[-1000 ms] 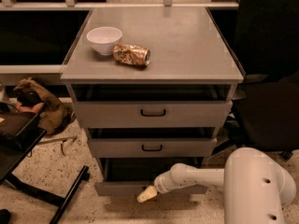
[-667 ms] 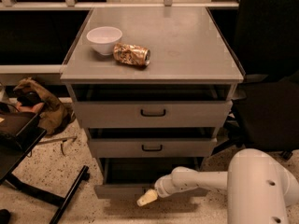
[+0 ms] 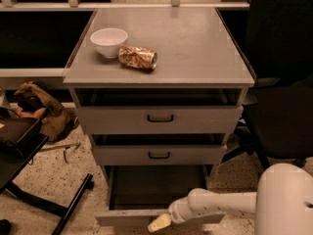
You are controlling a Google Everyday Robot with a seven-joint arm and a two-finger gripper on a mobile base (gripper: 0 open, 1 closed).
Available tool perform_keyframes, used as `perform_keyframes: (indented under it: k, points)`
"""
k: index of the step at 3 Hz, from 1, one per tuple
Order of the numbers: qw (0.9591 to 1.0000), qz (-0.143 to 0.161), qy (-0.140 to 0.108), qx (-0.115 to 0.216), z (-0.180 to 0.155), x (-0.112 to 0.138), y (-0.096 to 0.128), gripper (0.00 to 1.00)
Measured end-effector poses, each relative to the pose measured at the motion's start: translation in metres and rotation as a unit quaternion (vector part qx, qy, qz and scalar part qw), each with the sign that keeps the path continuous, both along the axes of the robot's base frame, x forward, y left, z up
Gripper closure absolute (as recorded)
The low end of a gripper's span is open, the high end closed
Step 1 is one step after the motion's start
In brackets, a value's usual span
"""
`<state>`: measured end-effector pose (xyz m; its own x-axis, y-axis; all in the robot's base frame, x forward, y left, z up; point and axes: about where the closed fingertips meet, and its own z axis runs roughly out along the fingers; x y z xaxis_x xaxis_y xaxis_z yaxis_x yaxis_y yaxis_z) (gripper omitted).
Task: Open bottom drawer
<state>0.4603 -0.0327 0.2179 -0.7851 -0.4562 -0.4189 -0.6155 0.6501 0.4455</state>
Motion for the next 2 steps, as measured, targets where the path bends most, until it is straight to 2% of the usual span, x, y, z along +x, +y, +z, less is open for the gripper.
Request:
perform_keyframes:
  k: [1,2]
  points:
    - [1.0,0.0,0.0,0.0,0.0,0.0,0.0,0.0]
    - [0.9997,0.003,0.024,-0.001,-0.002,-0.02,-0.003,0.0]
